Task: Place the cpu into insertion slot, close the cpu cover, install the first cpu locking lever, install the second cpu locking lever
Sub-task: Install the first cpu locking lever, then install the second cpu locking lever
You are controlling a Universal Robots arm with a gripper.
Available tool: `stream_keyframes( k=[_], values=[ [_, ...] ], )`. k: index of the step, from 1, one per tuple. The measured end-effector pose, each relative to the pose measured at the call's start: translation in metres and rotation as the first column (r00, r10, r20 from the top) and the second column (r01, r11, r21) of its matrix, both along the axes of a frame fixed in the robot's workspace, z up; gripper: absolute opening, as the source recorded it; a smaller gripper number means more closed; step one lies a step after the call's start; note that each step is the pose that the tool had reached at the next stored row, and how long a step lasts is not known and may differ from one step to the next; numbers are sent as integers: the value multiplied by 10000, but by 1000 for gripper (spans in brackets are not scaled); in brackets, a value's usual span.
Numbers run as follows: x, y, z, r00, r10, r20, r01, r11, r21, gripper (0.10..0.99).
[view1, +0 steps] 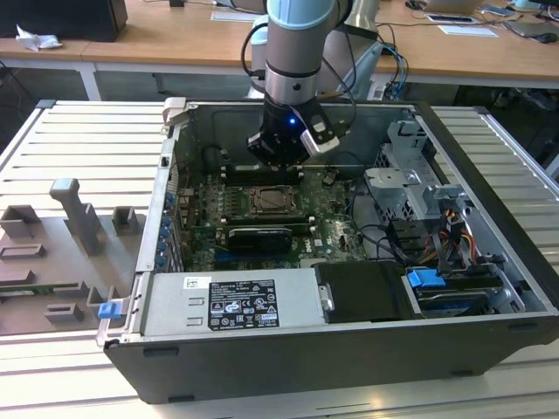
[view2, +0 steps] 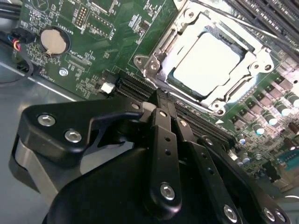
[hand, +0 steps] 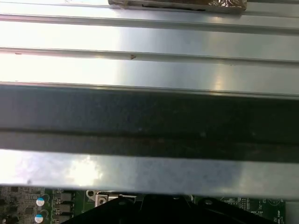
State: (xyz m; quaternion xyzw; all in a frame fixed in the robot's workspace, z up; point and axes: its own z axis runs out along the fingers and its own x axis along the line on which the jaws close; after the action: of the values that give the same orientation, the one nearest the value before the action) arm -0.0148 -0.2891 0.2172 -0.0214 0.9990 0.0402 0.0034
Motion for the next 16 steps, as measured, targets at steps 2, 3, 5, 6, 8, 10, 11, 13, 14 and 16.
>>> stream_keyframes(
  k=[2, 3, 5, 6, 8, 10, 11, 13, 14, 16],
  values=[
    [0, -14, 0, 10000, 0, 0, 0, 10000, 0, 106],
    [0, -21, 0, 10000, 0, 0, 0, 10000, 0, 106],
    [0, -33, 0, 10000, 0, 0, 0, 10000, 0, 106],
    [0, -39, 0, 10000, 0, 0, 0, 10000, 0, 106],
    [0, -49, 0, 10000, 0, 0, 0, 10000, 0, 106],
    [0, -57, 0, 10000, -1, 0, 1, 10000, 0, 106],
    [0, -61, 0, 10000, -1, 1, 1, 10000, 1, 106],
    [0, -77, 0, 10000, 0, 0, 0, 10000, 0, 106],
    [0, -86, 0, 10000, -1, 0, 1, 10000, 0, 106],
    [0, -118, 0, 10000, 0, 0, 0, 10000, -1, 106]
  ],
)
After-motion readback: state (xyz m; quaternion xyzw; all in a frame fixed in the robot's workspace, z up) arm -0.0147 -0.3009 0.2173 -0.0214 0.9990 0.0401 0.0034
